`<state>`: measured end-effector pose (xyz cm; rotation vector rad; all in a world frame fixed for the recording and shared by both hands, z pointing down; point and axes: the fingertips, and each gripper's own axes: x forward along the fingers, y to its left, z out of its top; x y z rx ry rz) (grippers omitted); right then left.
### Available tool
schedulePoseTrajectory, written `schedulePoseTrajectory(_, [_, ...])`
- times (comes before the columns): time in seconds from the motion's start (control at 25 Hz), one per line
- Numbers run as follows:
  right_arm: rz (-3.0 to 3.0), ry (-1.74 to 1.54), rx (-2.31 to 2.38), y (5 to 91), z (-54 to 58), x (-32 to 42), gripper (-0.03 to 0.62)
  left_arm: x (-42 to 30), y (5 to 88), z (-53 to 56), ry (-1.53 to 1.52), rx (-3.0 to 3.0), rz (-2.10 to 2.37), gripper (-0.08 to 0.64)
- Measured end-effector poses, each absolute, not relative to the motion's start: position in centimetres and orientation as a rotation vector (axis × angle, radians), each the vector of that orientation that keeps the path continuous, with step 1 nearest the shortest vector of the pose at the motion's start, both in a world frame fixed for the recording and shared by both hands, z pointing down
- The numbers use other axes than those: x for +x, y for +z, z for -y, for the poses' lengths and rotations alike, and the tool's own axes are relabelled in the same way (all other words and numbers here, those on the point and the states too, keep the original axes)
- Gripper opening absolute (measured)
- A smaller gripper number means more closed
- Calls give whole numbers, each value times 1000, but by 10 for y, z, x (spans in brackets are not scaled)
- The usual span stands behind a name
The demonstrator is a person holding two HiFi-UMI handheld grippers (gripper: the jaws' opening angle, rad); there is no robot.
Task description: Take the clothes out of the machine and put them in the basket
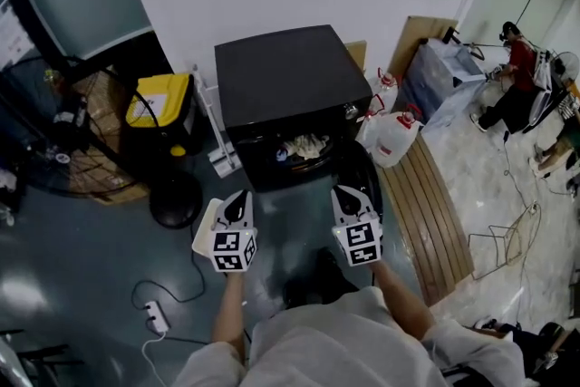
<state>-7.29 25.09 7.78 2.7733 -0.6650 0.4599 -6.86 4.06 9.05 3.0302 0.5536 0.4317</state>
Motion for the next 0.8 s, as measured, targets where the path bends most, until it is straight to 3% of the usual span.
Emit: schedulePoseTrajectory(0.8, [1025, 565, 2679, 161, -264, 101, 25, 59, 155, -99, 601, 3050, -277, 18])
